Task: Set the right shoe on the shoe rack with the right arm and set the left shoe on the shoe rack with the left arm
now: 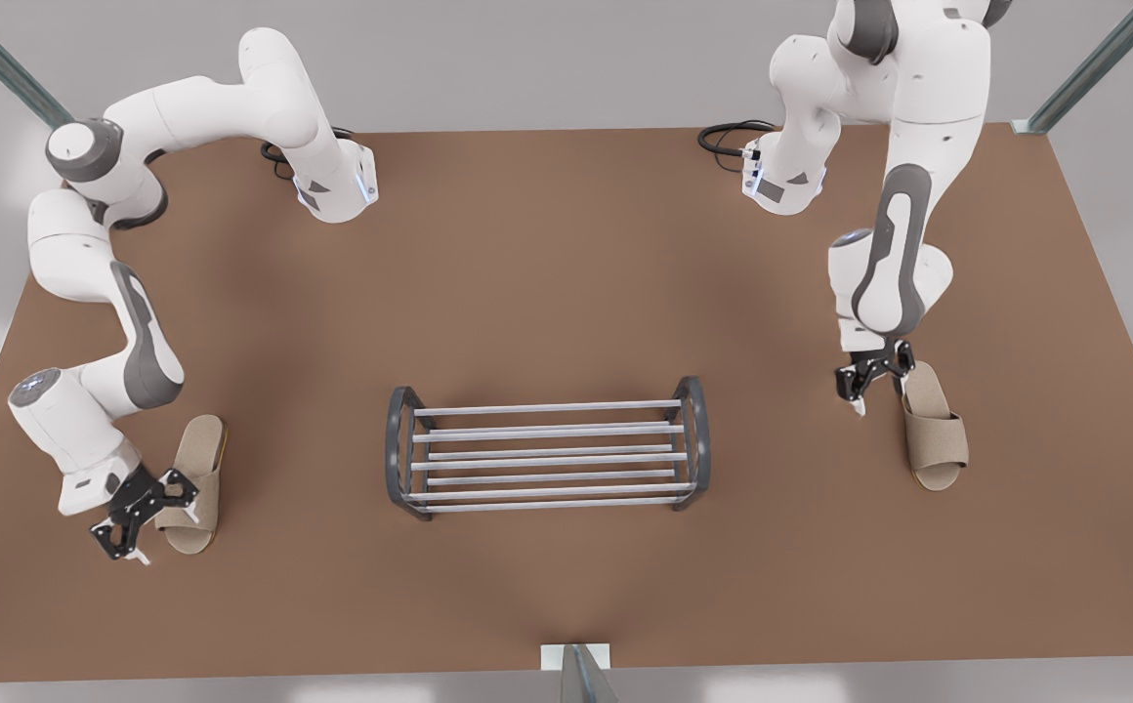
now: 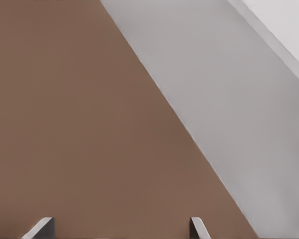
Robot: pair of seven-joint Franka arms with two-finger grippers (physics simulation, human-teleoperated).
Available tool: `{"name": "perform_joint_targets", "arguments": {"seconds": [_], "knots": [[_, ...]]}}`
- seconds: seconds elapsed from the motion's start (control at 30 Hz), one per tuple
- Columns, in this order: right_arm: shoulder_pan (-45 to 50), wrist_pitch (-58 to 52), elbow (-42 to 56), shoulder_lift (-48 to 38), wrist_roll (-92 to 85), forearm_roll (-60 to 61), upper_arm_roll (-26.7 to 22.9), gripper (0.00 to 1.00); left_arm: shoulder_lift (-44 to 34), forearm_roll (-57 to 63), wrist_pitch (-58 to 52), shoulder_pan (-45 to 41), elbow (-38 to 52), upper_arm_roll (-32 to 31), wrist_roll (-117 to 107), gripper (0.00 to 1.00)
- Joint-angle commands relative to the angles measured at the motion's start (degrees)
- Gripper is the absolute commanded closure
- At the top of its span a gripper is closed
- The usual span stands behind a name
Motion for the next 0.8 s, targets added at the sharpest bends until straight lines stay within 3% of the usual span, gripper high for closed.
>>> {"name": "perform_joint_targets", "arguments": {"seconds": [0.0,0.07,0.27,0.4,0.57,0.77], "knots": [[0.2,14.4,-0.2,-0.4,-56.9,-3.3,0.1,0.0,1.4,5.5,1.7,1.2,0.0,0.1,-42.9,0.0],[-0.3,24.1,-4.1,-5.1,-67.0,-3.3,-2.9,0.0,1.7,10.5,-0.8,2.9,0.1,0.1,-42.9,0.0],[2.1,25.6,-4.1,-8.9,-78.5,-4.0,-6.2,0.0,5.4,22.2,-6.2,3.5,1.3,0.1,-42.9,0.0],[1.0,23.4,-4.7,-12.1,-118.2,-4.1,-10.6,0.0,9.7,23.1,-6.2,3.6,5.5,0.0,-42.9,0.0],[1.6,23.4,-5.7,-12.2,-132.1,-4.7,-13.6,0.0,13.5,22.7,-6.6,3.6,8.2,-0.4,-44.6,0.0],[1.8,24.9,-6.6,-12.1,-132.3,-14.7,-15.5,0.0,15.9,22.7,-6.6,3.8,9.8,-0.5,-46.3,0.0]]}}
